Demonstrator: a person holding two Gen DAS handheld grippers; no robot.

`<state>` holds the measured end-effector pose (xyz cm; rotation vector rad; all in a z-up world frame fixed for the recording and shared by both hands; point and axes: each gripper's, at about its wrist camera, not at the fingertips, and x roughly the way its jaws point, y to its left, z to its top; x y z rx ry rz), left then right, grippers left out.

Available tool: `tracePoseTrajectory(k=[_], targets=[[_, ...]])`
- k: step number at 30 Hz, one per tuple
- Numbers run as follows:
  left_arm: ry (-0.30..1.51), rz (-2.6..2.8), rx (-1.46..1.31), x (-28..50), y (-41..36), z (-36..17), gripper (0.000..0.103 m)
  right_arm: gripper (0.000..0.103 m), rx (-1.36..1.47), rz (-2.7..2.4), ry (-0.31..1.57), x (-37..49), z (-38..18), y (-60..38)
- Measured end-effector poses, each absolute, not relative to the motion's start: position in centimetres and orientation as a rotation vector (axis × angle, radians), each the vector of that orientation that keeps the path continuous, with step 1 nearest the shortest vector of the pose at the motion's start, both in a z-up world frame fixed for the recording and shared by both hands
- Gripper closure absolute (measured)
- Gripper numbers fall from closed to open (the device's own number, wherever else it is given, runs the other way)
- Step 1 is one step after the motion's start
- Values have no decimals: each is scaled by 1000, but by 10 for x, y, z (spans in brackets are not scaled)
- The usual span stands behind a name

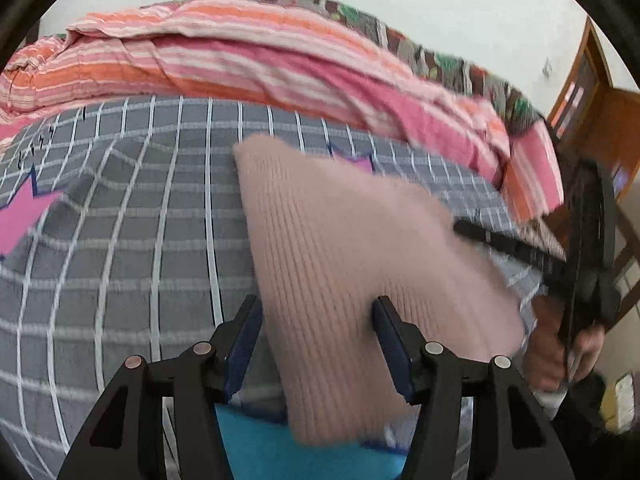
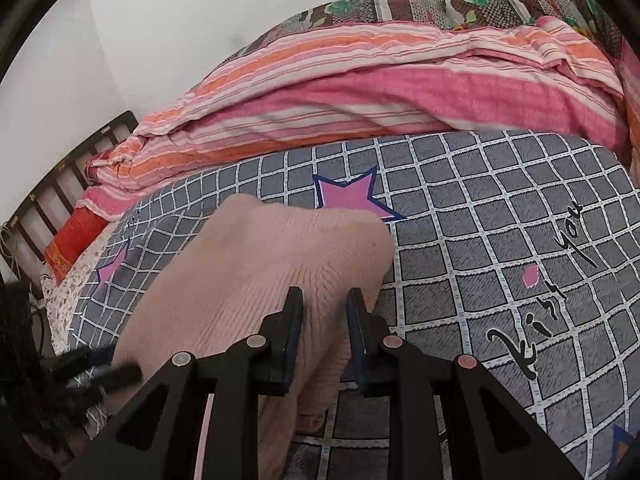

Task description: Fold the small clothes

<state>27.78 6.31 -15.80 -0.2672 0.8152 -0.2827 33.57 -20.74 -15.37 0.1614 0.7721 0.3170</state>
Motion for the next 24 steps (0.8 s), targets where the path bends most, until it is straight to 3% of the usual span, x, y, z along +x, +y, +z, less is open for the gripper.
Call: tracePoseTrajectory(k=[8, 11, 15, 24], targets=[[855, -183, -299, 365, 65, -163, 50, 81, 155, 322, 773, 349, -152, -204], [873, -130, -258, 387, 60, -170, 58, 81, 123, 311, 774, 356, -156, -200], [857, -81, -191, 401, 55, -177, 63, 81, 111, 302, 784, 361, -164, -200], [852, -68, -213, 409, 60, -190, 63, 80, 145, 295, 810, 367, -176, -206]])
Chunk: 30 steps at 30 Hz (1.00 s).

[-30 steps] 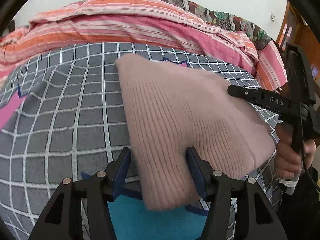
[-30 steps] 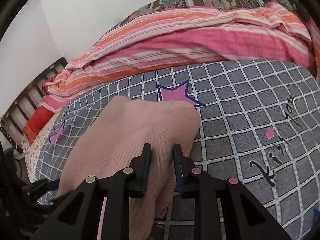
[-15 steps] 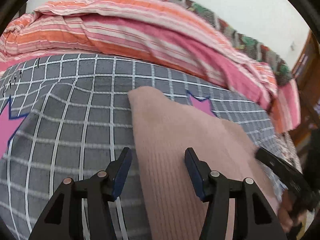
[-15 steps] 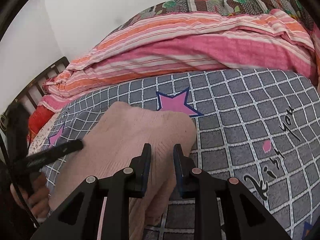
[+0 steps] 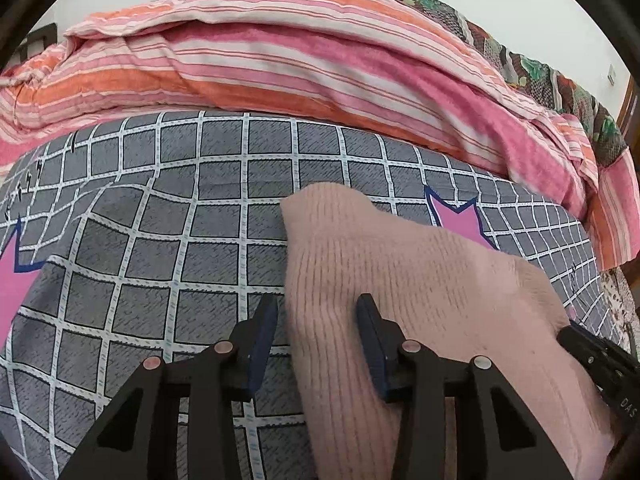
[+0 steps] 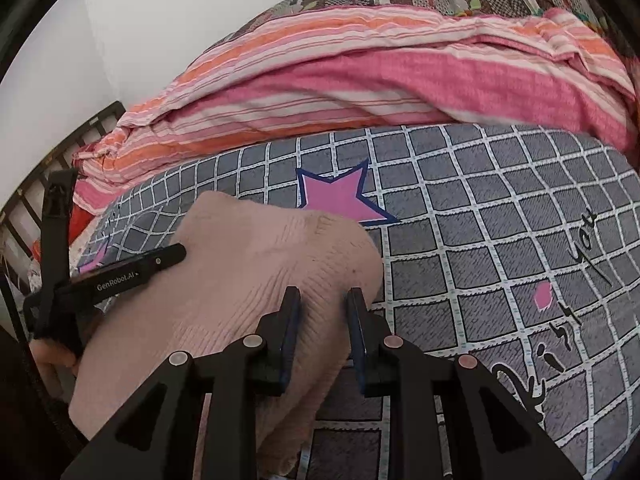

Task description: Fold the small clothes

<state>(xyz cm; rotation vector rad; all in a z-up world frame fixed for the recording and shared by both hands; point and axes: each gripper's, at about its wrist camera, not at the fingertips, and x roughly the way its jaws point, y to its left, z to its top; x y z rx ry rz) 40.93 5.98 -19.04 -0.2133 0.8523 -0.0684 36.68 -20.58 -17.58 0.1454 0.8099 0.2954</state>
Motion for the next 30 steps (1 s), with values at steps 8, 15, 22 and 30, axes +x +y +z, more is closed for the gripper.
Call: tracePoseTrajectory(k=[8, 15, 22, 30], targets=[[831, -62, -216, 402, 61, -193, 58, 67, 207, 285, 813, 368, -182, -216], [781, -123, -273, 385, 71, -187, 49, 66, 303, 303, 780, 360, -175, -232], [742, -128, -236, 370, 64, -182, 47, 66, 313, 354, 752, 342, -165, -225], [728, -124, -197, 363, 58, -179, 44, 66, 141, 219, 791, 345, -177, -204]])
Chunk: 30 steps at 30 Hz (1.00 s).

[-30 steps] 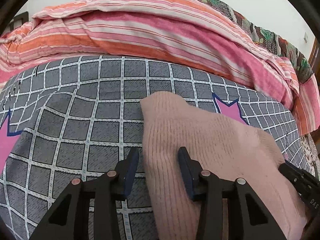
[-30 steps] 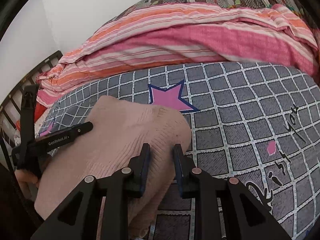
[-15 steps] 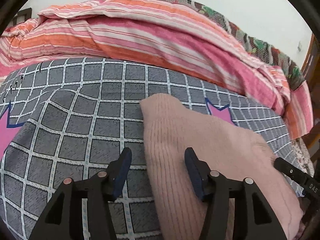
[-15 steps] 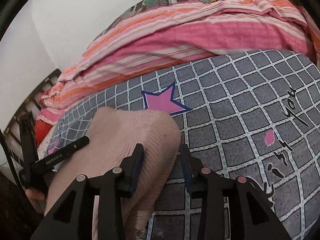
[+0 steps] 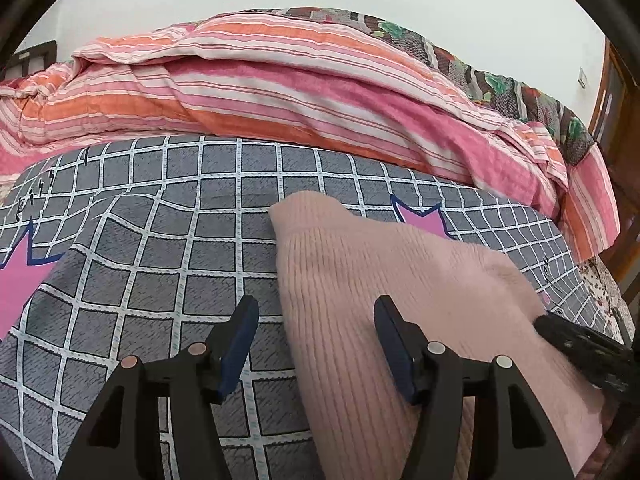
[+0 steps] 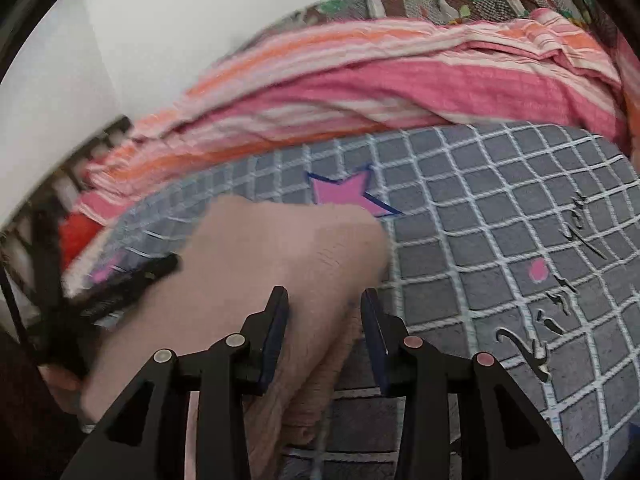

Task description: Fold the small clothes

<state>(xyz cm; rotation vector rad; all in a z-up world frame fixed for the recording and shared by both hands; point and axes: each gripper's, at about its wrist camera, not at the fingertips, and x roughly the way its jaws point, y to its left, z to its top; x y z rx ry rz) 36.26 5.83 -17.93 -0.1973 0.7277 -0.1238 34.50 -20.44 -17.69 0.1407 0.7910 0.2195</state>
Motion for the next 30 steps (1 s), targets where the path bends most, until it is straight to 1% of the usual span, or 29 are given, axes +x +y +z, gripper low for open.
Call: tracePoseTrajectory(k=[3, 11, 15, 19, 23, 30], targets=[[719, -131, -183, 358, 55, -179, 44, 65, 173, 201, 825, 352, -186, -212], [697, -153, -163, 342, 50, -175, 44, 65, 92, 150, 774, 344, -185, -203], [677, -189, -137, 325, 46, -173, 44, 65, 117, 131, 797, 343, -183, -205], [662, -215, -154, 306, 46, -173, 44, 65, 64, 102, 775, 328, -174, -198], [650, -227, -183, 292, 49, -179, 43, 65, 76, 96, 767, 307, -165, -196], [648, -252, -280, 261, 60, -183, 40, 65, 63, 107, 771, 267, -143, -195]])
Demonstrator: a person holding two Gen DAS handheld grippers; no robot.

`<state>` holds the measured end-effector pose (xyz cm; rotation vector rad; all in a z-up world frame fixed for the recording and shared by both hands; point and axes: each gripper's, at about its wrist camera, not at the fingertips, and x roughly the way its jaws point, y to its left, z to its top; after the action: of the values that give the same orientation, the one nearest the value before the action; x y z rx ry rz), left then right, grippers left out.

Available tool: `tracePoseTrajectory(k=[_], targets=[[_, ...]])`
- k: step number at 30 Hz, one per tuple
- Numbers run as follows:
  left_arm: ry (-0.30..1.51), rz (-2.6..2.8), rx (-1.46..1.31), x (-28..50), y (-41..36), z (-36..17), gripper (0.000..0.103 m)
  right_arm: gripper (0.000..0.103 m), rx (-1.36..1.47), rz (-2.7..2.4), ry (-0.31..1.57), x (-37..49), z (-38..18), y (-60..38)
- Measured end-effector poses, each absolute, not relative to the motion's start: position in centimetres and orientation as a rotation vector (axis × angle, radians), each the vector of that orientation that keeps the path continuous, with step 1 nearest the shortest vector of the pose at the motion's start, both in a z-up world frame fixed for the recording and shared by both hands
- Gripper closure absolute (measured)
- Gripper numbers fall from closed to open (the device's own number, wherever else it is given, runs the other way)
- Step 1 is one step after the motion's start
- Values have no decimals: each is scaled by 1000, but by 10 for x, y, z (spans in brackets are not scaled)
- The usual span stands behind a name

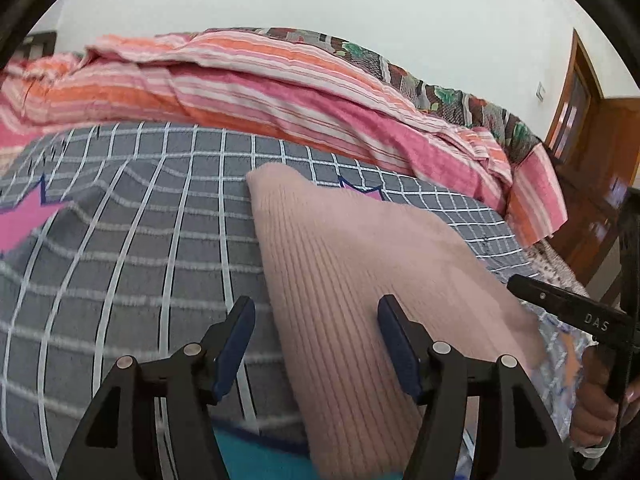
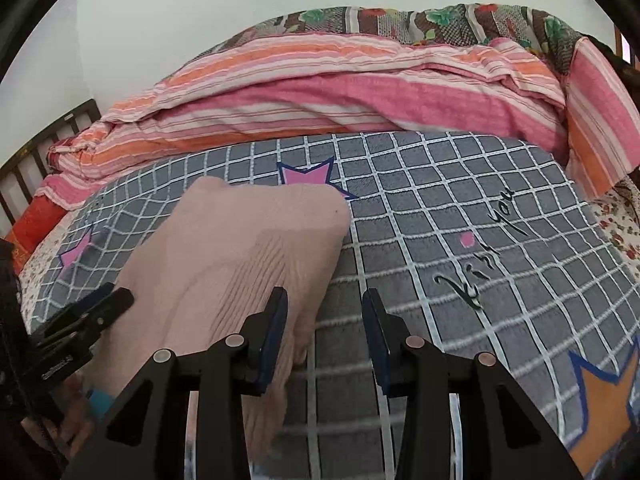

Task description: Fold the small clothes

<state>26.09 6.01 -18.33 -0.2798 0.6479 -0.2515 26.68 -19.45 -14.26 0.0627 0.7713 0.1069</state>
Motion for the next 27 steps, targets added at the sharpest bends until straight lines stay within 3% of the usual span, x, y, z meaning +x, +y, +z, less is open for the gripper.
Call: tracePoseTrajectory(k=[8, 14, 17, 22, 24, 25, 27], targets=[[758, -217, -265, 218, 55, -180, 38, 64, 48, 108, 793, 216, -120, -196], [752, -187, -251, 185, 57, -141, 38, 51, 67, 98, 766, 177, -95, -202], [732, -124, -237, 171, 57, -119, 29, 46, 63, 86, 750, 158, -82, -204], [687, -94, -255, 146, 58, -90, 23, 46, 36, 69, 769, 136, -67, -205], [677, -87, -249, 136, 56, -81, 22, 36, 40, 62, 764, 126, -63, -208], [674, -86, -241, 131, 55, -76, 22, 24, 44, 63, 758, 122, -61, -208], [671, -97, -233, 123, 52, -69, 20, 18, 42, 70, 725, 114, -56, -209]])
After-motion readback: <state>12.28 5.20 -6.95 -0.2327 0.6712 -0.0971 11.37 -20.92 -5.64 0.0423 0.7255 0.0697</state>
